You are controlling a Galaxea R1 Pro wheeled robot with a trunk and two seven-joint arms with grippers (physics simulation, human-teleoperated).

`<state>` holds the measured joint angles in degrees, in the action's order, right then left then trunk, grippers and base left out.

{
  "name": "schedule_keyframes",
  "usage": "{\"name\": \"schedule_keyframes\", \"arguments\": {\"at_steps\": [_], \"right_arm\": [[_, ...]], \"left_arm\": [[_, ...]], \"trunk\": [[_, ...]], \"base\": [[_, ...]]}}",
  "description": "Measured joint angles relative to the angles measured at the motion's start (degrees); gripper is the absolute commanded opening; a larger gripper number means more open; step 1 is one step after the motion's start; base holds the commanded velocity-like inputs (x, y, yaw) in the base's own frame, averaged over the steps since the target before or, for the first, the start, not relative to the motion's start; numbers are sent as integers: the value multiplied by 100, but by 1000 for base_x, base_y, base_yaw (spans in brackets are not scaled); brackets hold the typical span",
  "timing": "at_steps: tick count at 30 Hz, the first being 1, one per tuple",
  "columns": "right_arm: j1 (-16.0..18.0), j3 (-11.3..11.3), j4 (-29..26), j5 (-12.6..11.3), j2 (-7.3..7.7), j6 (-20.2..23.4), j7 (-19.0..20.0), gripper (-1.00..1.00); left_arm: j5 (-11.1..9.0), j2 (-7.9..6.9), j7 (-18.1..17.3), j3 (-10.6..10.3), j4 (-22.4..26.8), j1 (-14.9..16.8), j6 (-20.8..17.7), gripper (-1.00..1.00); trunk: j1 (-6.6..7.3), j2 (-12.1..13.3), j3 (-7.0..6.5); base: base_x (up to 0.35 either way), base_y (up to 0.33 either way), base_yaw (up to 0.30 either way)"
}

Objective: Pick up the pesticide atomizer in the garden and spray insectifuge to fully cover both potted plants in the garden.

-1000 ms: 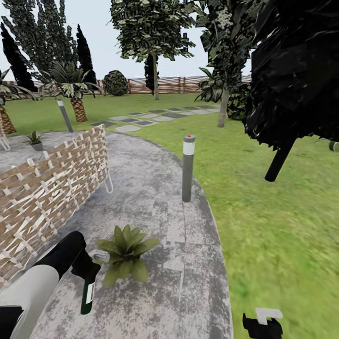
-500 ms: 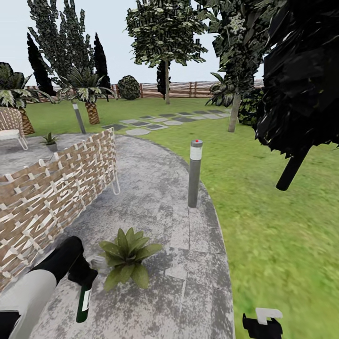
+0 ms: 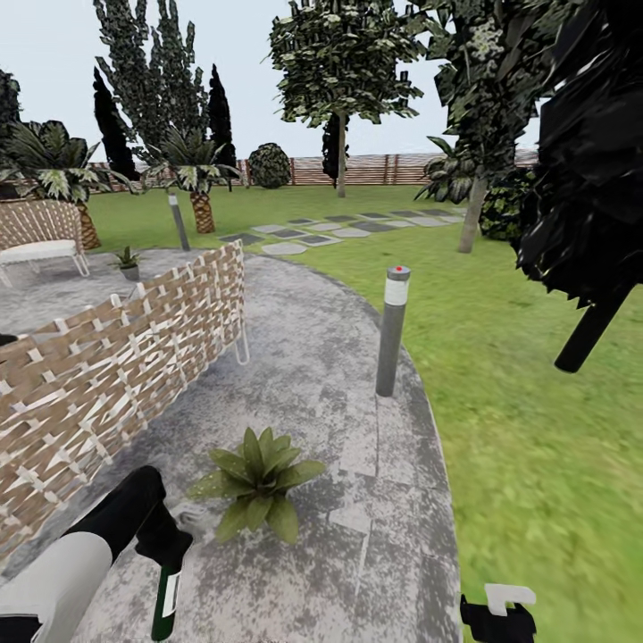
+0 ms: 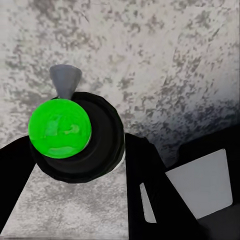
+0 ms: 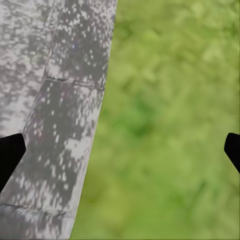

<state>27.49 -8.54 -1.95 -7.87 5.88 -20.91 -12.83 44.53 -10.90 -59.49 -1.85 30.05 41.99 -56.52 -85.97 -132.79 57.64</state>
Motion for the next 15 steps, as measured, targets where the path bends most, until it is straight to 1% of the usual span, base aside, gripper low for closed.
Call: {"name": "schedule_keyframes", "arguments": {"at_steps": [1, 2, 3, 4, 6, 9, 10, 11, 13, 14, 15], "right_arm": [[0, 0, 0, 1, 0, 0, 0, 100], [-1, 13, 1, -5, 0, -1, 1, 100], [0, -1, 0, 2, 0, 0, 0, 100], [0, 0, 0, -2, 0, 0, 0, 100], [-1, -1, -1, -6, 2, 0, 0, 100], [-1, 1, 6, -8, 30, 0, 0, 100], [-1, 0, 7, -5, 41, 0, 0, 100], [-1, -1, 8, 0, 43, 0, 0, 100], [-1, -1, 8, 1, 44, 0, 0, 100], [-1, -1, 8, 1, 44, 0, 0, 100], [-1, 0, 8, 1, 44, 0, 0, 100]], "left_arm": [[13, -31, 6, -5, -15, 0, 4, -100], [-17, -46, 12, -6, -47, -6, -12, -100], [14, -47, 24, -19, -67, -42, 7, -100], [0, -34, 30, -22, -73, -87, 2, -100], [1, 1, 37, -27, -46, -204, 7, -100], [27, 18, 53, -34, -23, -260, 14, -100], [60, 20, 251, -33, -48, -272, 31, -100], [26, 24, 486, -15, -35, -273, 73, -100], [-18, 51, 591, 12, -6, -272, 90, -100], [-31, 93, 608, 21, 9, -267, 90, -100], [-55, 180, 623, 56, 51, -260, 85, -100]], "trunk": [[0, 0, 0], [-10, 3, 0], [0, 0, 0], [0, 0, 0], [0, 0, 0], [0, 0, 0], [0, 0, 0], [0, 0, 0], [0, 0, 0], [0, 0, 0], [0, 0, 0]], "base": [[0, 0, 277], [0, 0, 230], [0, 0, 153], [0, 0, 98], [0, 0, 38], [0, 0, 8], [0, 0, 0], [0, 0, 0], [0, 0, 0], [0, 0, 0], [0, 0, 0]]}}
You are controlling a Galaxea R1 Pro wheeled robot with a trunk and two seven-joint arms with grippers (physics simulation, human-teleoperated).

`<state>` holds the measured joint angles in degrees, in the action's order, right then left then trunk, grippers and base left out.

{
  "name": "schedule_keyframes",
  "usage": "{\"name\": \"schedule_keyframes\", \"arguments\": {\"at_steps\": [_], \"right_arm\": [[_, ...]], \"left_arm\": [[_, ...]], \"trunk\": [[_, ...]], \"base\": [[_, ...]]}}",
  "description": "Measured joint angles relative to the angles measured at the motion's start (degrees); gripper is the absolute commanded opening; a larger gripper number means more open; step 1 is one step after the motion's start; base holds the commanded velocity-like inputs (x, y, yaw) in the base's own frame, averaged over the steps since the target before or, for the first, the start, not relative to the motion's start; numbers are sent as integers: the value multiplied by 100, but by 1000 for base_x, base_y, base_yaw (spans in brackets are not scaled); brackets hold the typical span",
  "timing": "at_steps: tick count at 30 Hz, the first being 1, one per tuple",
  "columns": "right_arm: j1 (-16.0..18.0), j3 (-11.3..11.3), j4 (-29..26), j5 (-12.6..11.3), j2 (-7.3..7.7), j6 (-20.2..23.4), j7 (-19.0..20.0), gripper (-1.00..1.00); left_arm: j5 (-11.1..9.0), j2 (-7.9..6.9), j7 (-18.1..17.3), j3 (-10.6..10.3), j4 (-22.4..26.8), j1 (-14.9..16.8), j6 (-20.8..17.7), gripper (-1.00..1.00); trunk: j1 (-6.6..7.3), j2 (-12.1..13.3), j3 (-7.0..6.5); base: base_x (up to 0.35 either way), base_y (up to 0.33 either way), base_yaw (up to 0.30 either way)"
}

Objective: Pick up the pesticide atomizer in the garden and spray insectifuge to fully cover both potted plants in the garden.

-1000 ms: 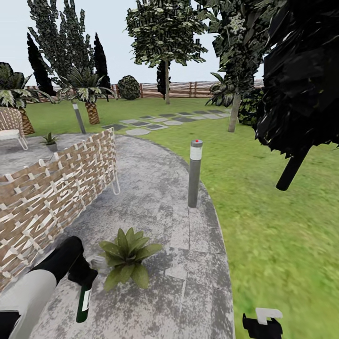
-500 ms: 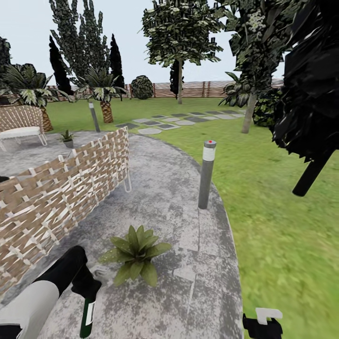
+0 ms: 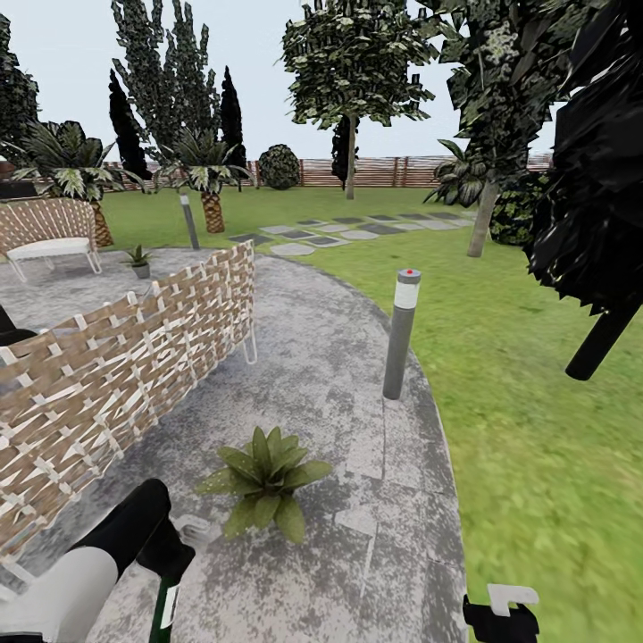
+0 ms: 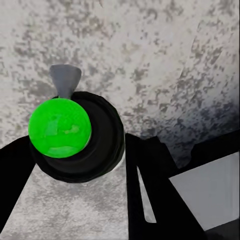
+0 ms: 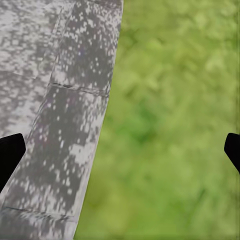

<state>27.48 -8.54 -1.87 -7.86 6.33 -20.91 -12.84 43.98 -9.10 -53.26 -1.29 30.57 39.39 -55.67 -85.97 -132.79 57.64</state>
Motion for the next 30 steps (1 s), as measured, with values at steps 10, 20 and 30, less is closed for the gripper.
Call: {"name": "schedule_keyframes", "arguments": {"at_steps": [10, 20, 30], "right_arm": [[1, 0, -8, -9, -22, 0, -7, 100], [1, -1, -8, -8, -27, -3, -12, 100], [2, -1, -6, -8, -36, -3, -11, 100]], "left_arm": [[60, -30, 34, 460, 221, 0, 56, -100], [33, -44, 33, 557, 221, -4, 57, -100], [32, -46, 31, 590, 224, -6, 56, -100]], "trunk": [[0, 0, 0], [-1, 0, 0], [-1, 0, 0]], "base": [[0, 0, 59], [12, -188, 63], [-104, -269, 121]]}}
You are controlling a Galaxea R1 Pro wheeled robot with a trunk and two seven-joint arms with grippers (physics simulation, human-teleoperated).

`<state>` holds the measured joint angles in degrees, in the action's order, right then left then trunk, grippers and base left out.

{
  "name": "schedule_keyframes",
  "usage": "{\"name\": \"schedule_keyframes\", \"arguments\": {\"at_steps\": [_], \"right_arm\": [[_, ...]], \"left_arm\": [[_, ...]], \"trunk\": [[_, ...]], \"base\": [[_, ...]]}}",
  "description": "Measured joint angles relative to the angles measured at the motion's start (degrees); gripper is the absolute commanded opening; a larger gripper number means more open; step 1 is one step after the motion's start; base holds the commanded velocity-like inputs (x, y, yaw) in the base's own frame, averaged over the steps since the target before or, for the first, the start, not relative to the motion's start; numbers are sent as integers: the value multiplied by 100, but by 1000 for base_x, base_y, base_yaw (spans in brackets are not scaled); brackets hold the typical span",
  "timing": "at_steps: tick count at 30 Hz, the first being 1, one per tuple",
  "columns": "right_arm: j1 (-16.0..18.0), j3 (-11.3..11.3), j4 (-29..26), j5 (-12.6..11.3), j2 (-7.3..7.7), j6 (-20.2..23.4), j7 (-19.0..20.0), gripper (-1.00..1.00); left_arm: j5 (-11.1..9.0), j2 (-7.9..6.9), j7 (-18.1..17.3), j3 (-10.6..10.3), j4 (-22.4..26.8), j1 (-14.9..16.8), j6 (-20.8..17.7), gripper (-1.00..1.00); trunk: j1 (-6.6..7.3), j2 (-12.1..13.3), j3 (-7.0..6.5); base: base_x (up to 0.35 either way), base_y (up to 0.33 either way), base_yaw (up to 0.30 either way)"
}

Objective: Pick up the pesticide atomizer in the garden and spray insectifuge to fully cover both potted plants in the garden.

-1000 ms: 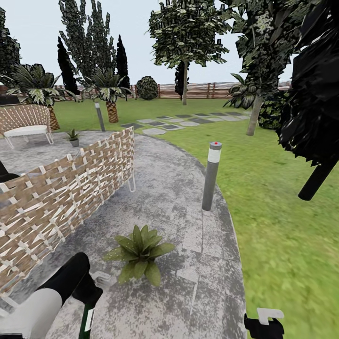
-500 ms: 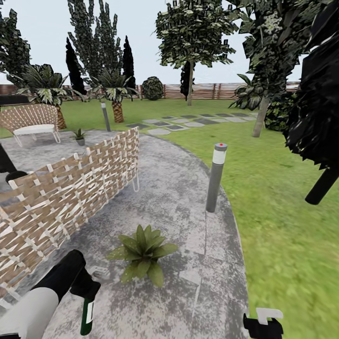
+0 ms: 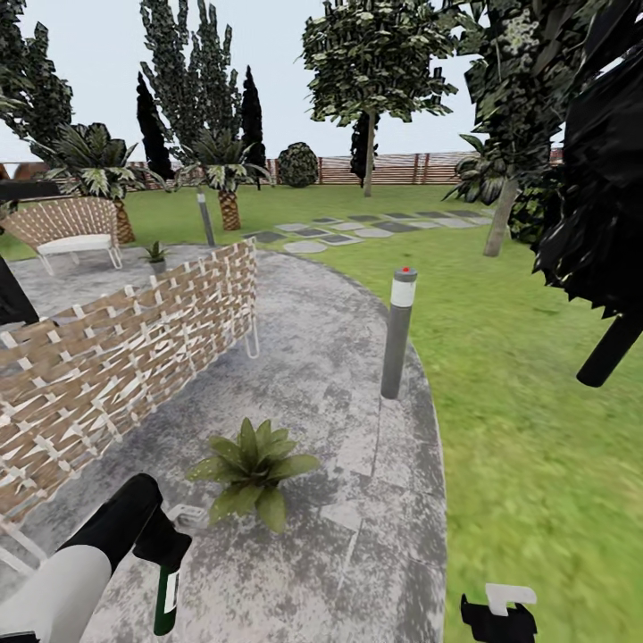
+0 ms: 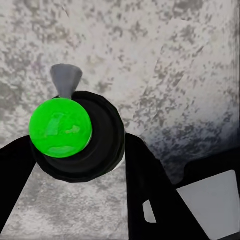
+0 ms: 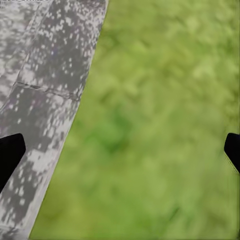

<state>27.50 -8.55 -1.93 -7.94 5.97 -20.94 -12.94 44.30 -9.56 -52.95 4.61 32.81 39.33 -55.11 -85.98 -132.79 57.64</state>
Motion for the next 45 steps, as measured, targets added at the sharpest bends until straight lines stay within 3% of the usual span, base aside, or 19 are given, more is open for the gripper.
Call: {"name": "schedule_keyframes", "arguments": {"at_steps": [15, 19, 22, 24, 29, 31, 34, 45], "right_arm": [[-2, 1, -2, 2, -2, 3, 1, 100], [-2, 1, -2, -1, 0, 3, 2, 100], [-2, 1, -2, -1, 0, 3, 2, 100], [-2, 1, -2, -1, 0, 3, 2, 100], [-2, 1, -3, -1, 8, 3, 2, 100], [-2, 1, 0, -1, 19, 3, 1, 100], [-2, 1, 1, -1, 33, 2, -4, 100], [-2, 0, -2, 1, 25, 1, -4, 100]], "left_arm": [[32, -79, -101, -69, 2, 76, -29, -100], [53, -100, -270, -111, -13, 294, -35, -100], [58, -77, -319, -439, -17, 379, -48, -100], [27, -43, -396, -797, -48, 488, -93, -100], [71, -9, -1408, -1213, -77, 709, -83, -100], [88, -27, -1507, -1397, -80, 715, -85, -100], [95, -70, -1554, -1502, -54, 714, -100, -100], [92, -83, -1556, -1501, -14, 699, -108, -100]], "trunk": [[1, 0, 0], [1, 0, 0], [1, 0, 0], [1, 0, 0], [1, 0, 0], [1, 0, 0], [1, 0, 0], [1, 0, 0]], "base": [[120, -175, 95], [3, -2, 274], [0, 0, 278], [0, 0, 240], [0, 0, 44], [0, 0, 4], [0, -11, 1], [0, -249, 7]]}}
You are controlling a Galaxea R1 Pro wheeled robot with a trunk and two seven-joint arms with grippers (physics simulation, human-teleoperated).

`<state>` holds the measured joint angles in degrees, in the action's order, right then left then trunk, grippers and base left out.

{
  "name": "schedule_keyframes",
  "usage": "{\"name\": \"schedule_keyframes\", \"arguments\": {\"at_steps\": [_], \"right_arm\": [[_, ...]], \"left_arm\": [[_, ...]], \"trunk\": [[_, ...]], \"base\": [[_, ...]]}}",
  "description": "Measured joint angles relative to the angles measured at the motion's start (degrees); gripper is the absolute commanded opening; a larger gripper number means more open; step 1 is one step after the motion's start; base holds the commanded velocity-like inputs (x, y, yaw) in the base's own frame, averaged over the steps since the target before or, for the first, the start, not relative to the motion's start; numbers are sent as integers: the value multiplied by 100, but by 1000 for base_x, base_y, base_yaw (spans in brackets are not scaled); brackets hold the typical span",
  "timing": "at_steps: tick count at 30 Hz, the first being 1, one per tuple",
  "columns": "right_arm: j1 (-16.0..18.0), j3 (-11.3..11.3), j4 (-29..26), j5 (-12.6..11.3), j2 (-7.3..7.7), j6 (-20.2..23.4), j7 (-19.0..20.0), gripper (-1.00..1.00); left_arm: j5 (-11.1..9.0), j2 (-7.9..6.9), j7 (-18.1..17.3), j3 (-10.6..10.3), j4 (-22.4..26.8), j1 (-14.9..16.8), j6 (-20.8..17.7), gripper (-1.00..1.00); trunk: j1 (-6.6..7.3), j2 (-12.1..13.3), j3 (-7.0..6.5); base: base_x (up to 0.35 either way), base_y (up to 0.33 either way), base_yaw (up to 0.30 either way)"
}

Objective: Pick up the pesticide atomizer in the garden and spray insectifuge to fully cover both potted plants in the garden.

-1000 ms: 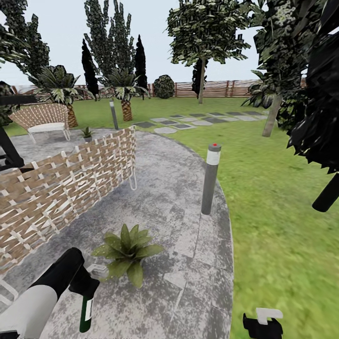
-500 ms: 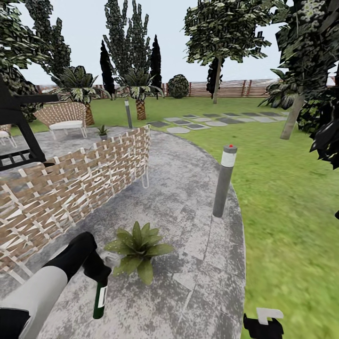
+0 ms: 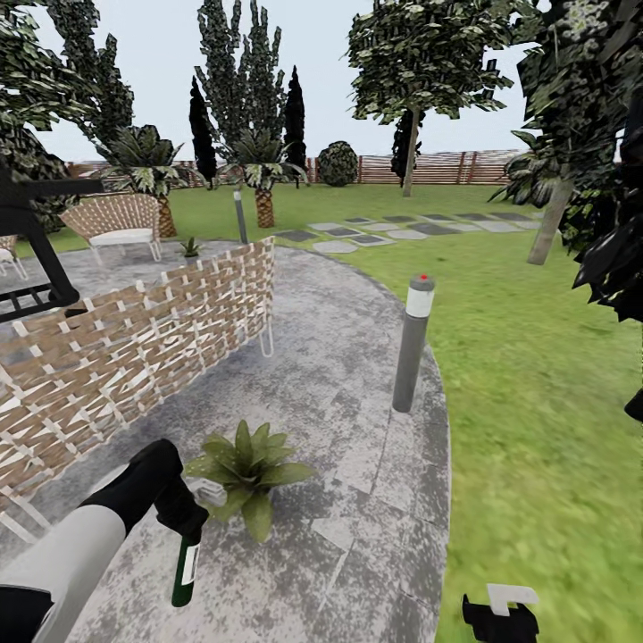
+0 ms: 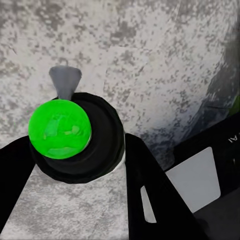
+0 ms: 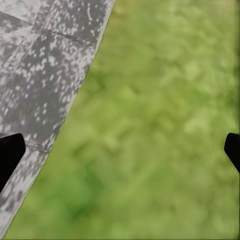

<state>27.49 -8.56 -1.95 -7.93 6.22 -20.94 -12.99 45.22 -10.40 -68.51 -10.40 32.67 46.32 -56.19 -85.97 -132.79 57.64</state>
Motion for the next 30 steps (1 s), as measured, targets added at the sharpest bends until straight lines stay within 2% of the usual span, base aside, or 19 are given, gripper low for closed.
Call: {"name": "schedule_keyframes", "arguments": {"at_steps": [6, 13, 14, 16, 22, 30], "right_arm": [[2, 0, 2, 1, -14, 0, -1, 100], [1, 1, 1, 8, -24, 1, 3, 100], [0, 1, 0, 8, -25, 2, 4, 100], [0, 1, 0, 8, -25, 2, 6, 100], [1, 1, 2, 10, -25, 1, 6, 100], [0, 0, 0, 8, -24, 0, 4, 100]], "left_arm": [[1, -16, 29, 11, 3, 20, -3, -100], [21, -86, 50, 4, 5, 32, -19, -100], [49, -96, 52, 1, 4, 32, -18, -100], [262, -161, 42, 11, 2, 19, -14, -100], [309, -151, -11, 28, 1, -45, -26, -100], [328, -127, -14, 22, 0, 13, -16, -100]], "trunk": [[1, 0, 0], [2, 0, 0], [2, 0, 0], [0, 0, 0], [-2, 0, 0], [0, 0, 0]], "base": [[39, -273, 240], [197, -193, 278], [95, -47, 279], [30, -15, 279], [-55, -50, 269], [-72, -241, 30]]}}
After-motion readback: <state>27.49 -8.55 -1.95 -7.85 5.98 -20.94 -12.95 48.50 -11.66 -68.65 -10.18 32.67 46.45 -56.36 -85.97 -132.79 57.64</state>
